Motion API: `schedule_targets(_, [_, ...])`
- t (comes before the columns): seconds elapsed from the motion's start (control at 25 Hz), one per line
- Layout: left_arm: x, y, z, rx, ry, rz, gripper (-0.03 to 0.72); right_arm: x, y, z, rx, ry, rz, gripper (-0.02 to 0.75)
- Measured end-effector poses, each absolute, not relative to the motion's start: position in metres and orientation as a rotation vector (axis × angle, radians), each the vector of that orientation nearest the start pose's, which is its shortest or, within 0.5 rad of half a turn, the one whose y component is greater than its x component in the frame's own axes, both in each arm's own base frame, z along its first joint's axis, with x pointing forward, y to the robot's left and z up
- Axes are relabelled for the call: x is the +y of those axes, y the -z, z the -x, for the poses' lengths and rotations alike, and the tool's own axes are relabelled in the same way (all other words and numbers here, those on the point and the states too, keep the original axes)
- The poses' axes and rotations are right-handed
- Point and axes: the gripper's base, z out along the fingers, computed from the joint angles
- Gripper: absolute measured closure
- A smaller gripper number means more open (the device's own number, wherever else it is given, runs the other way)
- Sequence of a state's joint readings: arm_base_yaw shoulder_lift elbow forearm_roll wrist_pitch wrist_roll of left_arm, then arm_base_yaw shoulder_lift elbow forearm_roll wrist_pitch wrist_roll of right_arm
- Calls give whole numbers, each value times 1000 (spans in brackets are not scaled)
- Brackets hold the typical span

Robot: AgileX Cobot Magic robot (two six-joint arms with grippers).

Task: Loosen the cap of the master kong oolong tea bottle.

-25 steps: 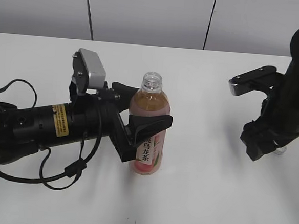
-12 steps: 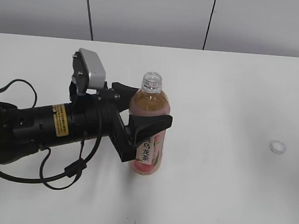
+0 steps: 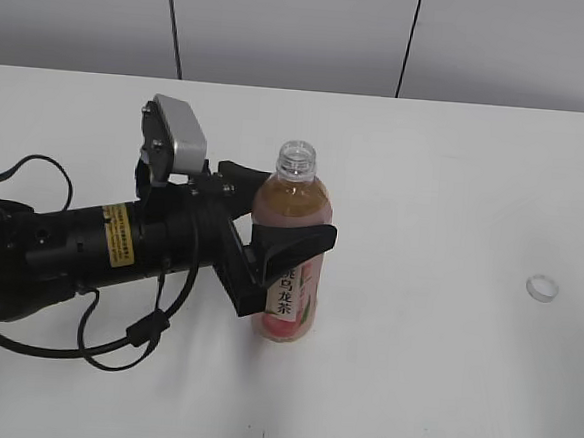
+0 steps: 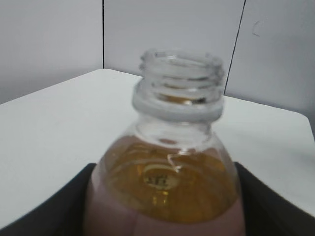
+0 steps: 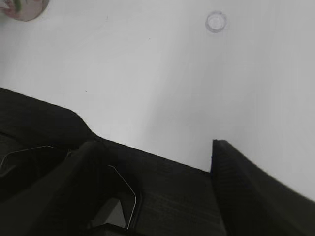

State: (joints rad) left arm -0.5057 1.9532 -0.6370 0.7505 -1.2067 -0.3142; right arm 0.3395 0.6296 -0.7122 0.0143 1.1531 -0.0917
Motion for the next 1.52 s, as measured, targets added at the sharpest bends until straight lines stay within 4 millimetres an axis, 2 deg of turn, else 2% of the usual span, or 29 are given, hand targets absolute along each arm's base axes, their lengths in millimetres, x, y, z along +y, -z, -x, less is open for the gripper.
schedule_targets(0.24, [-203, -132, -248, 1502, 952, -941, 224, 14, -294, -34, 2281, -152, 497, 205])
schedule_targets(0.4, [-203, -132, -248, 1502, 952, -941, 224, 7, -278, -15, 2181, -160, 477, 205])
schedule_targets(0.52, [-203, -132, -248, 1502, 952, -941, 224, 4, -278, -6, 2123, -164, 465, 205])
schedule_targets(0.88, [-203, -132, -248, 1502, 953, -941, 224, 3, -278, -5, 2112, -164, 463, 205])
schedule_targets(1.16, [-203, -132, -248, 1502, 953, -941, 122, 3, -278, -5, 2111, -164, 463, 205])
schedule_targets(1.52, [-203, -132, -248, 1502, 953, -941, 98, 3, -278, -5, 2111, -164, 463, 205])
